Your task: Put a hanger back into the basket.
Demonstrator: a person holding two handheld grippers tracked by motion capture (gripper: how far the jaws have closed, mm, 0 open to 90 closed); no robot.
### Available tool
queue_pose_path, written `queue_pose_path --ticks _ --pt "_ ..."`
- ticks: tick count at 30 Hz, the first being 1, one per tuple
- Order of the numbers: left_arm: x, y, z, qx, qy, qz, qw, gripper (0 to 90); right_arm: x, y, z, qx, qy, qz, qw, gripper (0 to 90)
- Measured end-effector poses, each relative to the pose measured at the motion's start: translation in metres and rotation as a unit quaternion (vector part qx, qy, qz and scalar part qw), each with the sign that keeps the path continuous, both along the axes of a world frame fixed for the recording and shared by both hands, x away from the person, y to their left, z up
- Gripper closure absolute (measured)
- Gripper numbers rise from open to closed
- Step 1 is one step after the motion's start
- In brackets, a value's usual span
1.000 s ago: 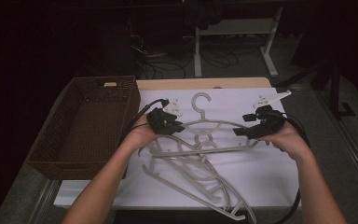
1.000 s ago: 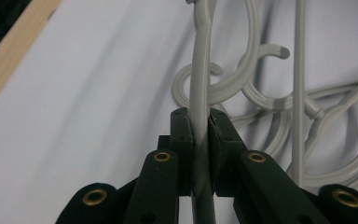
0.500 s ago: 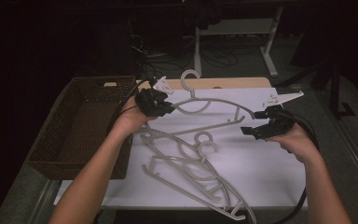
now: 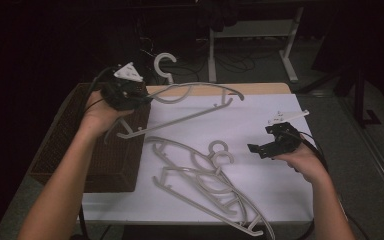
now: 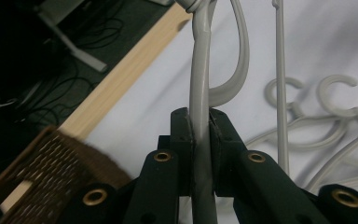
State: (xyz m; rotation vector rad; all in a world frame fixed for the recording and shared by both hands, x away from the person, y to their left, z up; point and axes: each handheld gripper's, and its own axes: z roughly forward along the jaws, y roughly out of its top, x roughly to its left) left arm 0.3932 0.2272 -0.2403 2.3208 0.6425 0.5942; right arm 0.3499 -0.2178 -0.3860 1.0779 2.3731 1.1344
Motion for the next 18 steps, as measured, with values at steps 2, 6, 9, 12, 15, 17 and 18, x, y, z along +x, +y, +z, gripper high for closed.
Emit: queue_pose_path --ticks 2,6,9,12,15,17,18 --pt "0.0 0.009 0.0 -0.003 -0.001 0.006 1.0 82.4 0.0 0.002 -0.002 -0.004 0.002 0.001 1.0 2.3" --pt "-0.002 0.054 -0.002 -0.016 -0.003 0.044 0.9989 82.4 -0.001 0.005 -0.01 -0.015 0.003 -0.002 0.9999 1.3" --pt "-0.003 0.072 -0.004 -0.022 -0.004 0.058 0.9981 82.3 -0.001 0.004 -0.016 -0.02 0.008 -0.004 0.9998 1.3" --pt "-0.009 0.109 -0.008 -0.037 -0.006 0.089 0.9953 82.4 -0.001 0.002 -0.019 -0.023 0.012 -0.009 0.9996 1.0" --pt "-0.015 0.136 -0.011 -0.044 -0.007 0.115 0.9923 82.4 0.0 0.001 -0.02 -0.023 0.013 -0.011 0.9996 1.0" --pt "-0.019 0.154 -0.012 -0.047 -0.01 0.133 0.99 82.3 0.0 0.001 -0.021 -0.024 0.015 -0.012 0.9995 1.0" --pt "-0.021 0.163 -0.013 -0.049 -0.011 0.141 0.9887 82.3 0.0 0.002 -0.022 -0.025 0.015 -0.011 0.9995 1.0"
